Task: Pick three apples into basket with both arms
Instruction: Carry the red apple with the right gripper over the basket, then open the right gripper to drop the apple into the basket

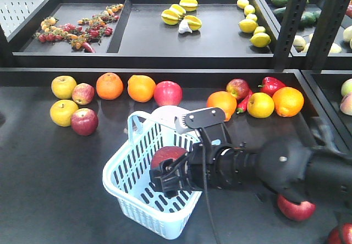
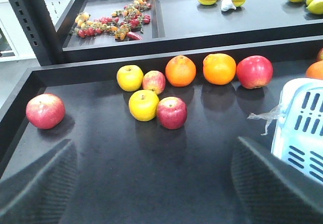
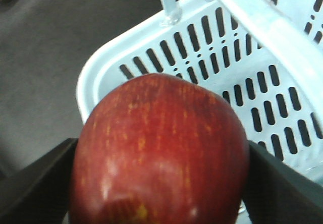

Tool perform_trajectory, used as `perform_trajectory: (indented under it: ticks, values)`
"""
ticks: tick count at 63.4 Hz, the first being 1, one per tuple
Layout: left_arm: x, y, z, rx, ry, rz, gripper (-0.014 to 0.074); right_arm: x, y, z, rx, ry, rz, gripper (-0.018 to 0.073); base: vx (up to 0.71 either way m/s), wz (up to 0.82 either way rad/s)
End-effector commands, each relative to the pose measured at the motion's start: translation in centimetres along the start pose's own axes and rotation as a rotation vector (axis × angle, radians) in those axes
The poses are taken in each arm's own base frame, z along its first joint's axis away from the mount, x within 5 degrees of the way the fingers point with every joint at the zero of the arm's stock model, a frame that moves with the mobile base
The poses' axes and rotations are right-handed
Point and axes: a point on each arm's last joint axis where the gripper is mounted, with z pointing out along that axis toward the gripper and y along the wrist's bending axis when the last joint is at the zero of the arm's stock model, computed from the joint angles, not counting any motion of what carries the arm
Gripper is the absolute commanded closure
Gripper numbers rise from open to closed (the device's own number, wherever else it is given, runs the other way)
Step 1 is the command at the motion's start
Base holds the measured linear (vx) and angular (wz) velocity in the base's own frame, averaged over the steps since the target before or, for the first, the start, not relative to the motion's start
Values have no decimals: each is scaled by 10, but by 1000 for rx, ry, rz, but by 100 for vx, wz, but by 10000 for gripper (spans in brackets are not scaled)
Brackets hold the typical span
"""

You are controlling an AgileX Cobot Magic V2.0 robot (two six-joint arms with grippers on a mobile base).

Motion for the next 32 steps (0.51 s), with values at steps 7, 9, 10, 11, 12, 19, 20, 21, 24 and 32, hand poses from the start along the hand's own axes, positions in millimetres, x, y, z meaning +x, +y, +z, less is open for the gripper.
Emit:
perform_trajectory:
  ticks: [7, 9, 10, 11, 12, 19, 20, 21, 24, 32]
  values:
    - [-13, 0, -3, 9, -82, -4, 7, -19, 1, -3, 29, -93, 0, 239, 0, 0]
    - [-13, 0, -3, 9, -82, -4, 7, -18, 1, -2, 32, -91, 0, 225, 0, 0]
    - [-13, 0, -3, 9, -82, -4, 7, -18, 0, -1, 34, -92, 1, 218, 0, 0]
    - [-13, 0, -3, 9, -82, -4, 7, -18, 0, -1, 35, -92, 1, 211, 0, 0]
    - [-13, 0, -3, 9, -82, -4, 7, -18, 0, 0, 37, -90, 1, 199, 0, 0]
    - [-13, 0, -3, 9, -82, -4, 7, -17, -3, 4, 56, -93, 3, 130, 0, 0]
    - [-13, 0, -3, 9, -82, -4, 7, -17, -3, 4, 57, -93, 3, 120, 0, 0]
    - [-13, 0, -3, 9, -82, -4, 7, -17, -3, 4, 58, -93, 4, 110, 0, 0]
    - [-13, 0, -3, 9, -82, -4, 7, -16, -4, 5, 60, -90, 4, 70, 0, 0]
    - [-13, 0, -3, 9, -82, -4, 7, -14, -5, 9, 63, -79, 5, -3, 0, 0]
